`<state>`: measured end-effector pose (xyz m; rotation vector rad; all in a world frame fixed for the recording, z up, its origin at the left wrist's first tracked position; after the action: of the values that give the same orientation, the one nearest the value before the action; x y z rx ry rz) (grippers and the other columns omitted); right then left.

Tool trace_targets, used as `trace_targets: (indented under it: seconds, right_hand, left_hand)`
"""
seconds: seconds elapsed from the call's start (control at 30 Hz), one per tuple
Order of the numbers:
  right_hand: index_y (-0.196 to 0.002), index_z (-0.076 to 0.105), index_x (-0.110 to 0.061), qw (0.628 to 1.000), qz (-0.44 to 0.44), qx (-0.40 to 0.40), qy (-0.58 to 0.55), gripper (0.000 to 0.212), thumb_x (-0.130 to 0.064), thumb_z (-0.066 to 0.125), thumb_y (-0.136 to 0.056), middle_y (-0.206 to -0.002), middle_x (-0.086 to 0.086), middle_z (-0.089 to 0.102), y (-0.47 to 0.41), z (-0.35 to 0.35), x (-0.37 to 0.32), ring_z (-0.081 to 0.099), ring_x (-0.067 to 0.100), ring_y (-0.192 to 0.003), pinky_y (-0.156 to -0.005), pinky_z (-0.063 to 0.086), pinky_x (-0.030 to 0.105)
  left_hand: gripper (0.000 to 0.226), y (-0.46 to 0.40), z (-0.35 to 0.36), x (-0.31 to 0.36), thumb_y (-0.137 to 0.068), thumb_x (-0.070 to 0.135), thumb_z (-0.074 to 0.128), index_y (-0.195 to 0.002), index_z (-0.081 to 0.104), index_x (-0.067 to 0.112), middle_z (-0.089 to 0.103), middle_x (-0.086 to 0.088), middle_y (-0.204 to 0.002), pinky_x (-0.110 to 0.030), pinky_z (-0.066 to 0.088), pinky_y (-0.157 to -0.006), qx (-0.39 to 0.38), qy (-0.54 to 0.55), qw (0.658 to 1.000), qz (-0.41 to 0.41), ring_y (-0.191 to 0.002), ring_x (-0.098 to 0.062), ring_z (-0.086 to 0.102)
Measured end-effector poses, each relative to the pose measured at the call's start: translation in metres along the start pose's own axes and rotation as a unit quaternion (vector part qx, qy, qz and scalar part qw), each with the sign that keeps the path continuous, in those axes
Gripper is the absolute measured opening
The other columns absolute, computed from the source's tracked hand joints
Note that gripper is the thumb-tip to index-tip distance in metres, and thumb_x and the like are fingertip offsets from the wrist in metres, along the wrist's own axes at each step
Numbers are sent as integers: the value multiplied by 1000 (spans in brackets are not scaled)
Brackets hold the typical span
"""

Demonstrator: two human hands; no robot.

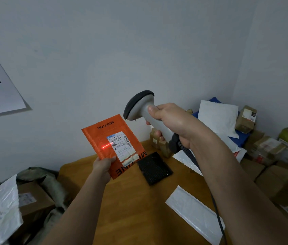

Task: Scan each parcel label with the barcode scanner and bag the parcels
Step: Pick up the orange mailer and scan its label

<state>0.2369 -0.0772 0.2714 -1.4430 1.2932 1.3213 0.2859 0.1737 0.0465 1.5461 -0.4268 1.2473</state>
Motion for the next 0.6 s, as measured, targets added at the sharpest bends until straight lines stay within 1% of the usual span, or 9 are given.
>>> trace_targets:
  seconds: [0.1,0.2,0.37,0.53,0.6]
  right_hand:
    - [-122,55,-3,1000,1,4,-1,39,-36,45,-104,-84,4,55,2,-2,-1,50,12,-54,-47,42,23]
    - [-121,56,-3,1000,1,7,-9,38,-35,45,-104,-85,5,56,3,-4,-2,50,12,-52,-45,42,23]
    - [-123,55,-4,1000,-5,17,-14,38,-35,45,-104,-99,8,60,6,-10,-3,50,13,-54,-47,41,23]
    - [-123,55,-5,1000,-9,23,-17,37,-36,45,-104,-103,10,61,9,-17,-5,50,13,-55,-50,41,25]
    - [-121,56,-5,1000,-10,23,-17,36,-35,45,-104,-103,11,60,9,-19,-5,49,14,-55,-50,41,26]
  left_hand:
    - [42,1,0,0,-90,-1,62,-128,50,11,63,-17,-120,-60,47,-95,0,-8,1000,0,-111,-39,61]
    - [42,1,2,0,-89,-2,62,-127,51,9,64,-18,-119,-59,48,-94,2,-11,1000,1,-108,-39,62]
    - [43,-2,6,-3,-89,0,64,-129,51,10,64,-17,-120,-60,48,-94,-1,-15,1000,-3,-109,-39,62]
    - [37,-3,11,-5,-89,-2,63,-122,52,12,64,-17,-118,-60,48,-94,-8,-14,1000,-6,-108,-39,62]
    - [38,-4,13,-6,-89,-1,63,-123,51,13,64,-16,-119,-60,48,-95,-9,-16,1000,-6,-109,-39,62]
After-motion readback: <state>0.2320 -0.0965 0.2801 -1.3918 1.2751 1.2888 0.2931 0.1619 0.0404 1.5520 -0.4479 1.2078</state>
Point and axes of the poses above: each hand's wrist, its own y-axis away from the middle knuckle, its own z-axis out of the palm, x = y × z, the point moved 10 cm from there along -y, towards the middle knuckle
